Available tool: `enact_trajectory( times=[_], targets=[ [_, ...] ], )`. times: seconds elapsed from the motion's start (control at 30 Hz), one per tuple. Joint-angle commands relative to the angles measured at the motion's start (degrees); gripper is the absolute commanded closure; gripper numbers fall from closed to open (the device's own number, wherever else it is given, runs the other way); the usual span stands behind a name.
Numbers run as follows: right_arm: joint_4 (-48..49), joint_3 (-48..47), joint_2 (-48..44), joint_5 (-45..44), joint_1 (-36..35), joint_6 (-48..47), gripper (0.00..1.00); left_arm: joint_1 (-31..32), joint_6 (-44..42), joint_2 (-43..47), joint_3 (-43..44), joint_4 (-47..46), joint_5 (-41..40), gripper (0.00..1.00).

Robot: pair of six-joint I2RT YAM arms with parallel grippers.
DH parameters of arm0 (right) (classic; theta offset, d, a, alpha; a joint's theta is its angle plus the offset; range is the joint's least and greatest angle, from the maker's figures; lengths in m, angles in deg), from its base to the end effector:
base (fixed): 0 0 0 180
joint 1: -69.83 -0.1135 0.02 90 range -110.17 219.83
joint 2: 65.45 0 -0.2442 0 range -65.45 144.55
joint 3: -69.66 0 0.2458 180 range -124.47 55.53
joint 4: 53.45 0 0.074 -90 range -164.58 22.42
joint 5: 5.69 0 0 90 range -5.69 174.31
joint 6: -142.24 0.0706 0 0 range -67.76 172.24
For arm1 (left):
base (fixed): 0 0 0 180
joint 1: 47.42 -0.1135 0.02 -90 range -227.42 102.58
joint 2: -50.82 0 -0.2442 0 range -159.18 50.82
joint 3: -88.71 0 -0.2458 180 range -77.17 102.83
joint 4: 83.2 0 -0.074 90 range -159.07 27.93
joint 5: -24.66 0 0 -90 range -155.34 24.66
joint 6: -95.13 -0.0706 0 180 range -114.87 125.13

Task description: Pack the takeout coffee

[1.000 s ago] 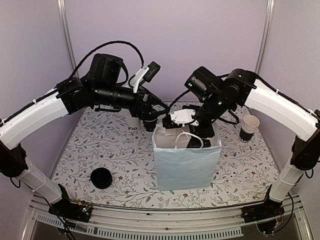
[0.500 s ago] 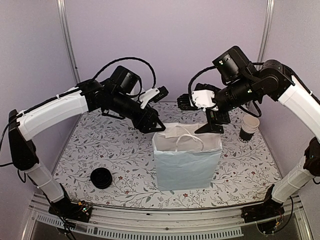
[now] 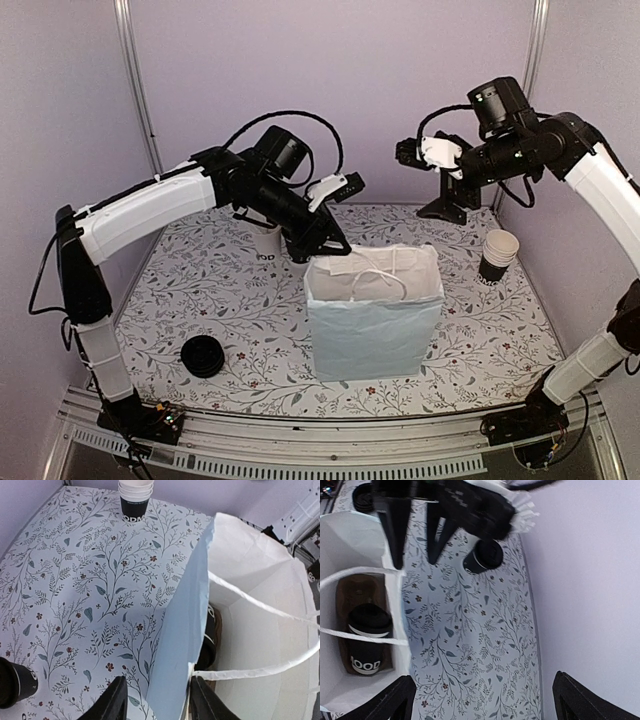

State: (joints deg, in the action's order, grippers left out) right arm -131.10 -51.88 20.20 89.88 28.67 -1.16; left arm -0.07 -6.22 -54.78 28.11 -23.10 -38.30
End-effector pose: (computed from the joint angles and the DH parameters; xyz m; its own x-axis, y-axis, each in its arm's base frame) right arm 0.2275 0.2080 0.4050 0.2707 -0.8247 -0.4966 -0.8256 0.0664 -0.5603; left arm 0.2602 -0.3299 0.3084 -0.3094 0.5946 -0.7421 0.9473 0.2605 -0.1863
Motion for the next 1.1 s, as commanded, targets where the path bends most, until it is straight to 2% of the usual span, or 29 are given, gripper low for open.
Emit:
enact_trajectory(
  times=[0.0,0.17,0.37,0.53,0.63,0.83,1.07],
  targets=[
    [6.3,2.5,-4.2,4.7,11.8,0.0,0.01,-0.4,-3.2,-0.5,1.8,4.5,3.4,0.57],
    [9.8,7.8,-5.3,9.1,21.5,3.1,0.01,-0.4,-3.7,-0.8,1.8,4.7,4.2,0.76],
    [14.2,16.0,-7.0,9.8,24.9,6.1,0.01,-0.4,-3.1,1.2,1.2,4.6,0.4,1.00],
    [16.8,19.7,-7.3,9.5,25.4,6.9,0.01,-0.2,-1.4,4.3,-1.3,3.3,-3.6,1.00],
    [17.7,20.1,-6.8,9.0,25.6,7.2,0.01,1.2,0.2,6.6,-2.7,1.9,-8.9,1.00],
    [18.6,21.1,-5.3,9.8,25.7,7.9,0.01,5.3,0.9,12.0,-10.7,-2.9,-17.3,1.00],
    [18.5,22.4,-4.6,11.2,25.7,8.9,0.01,11.3,4.7,14.9,-14.4,-3.8,-20.1,1.00]
  ],
)
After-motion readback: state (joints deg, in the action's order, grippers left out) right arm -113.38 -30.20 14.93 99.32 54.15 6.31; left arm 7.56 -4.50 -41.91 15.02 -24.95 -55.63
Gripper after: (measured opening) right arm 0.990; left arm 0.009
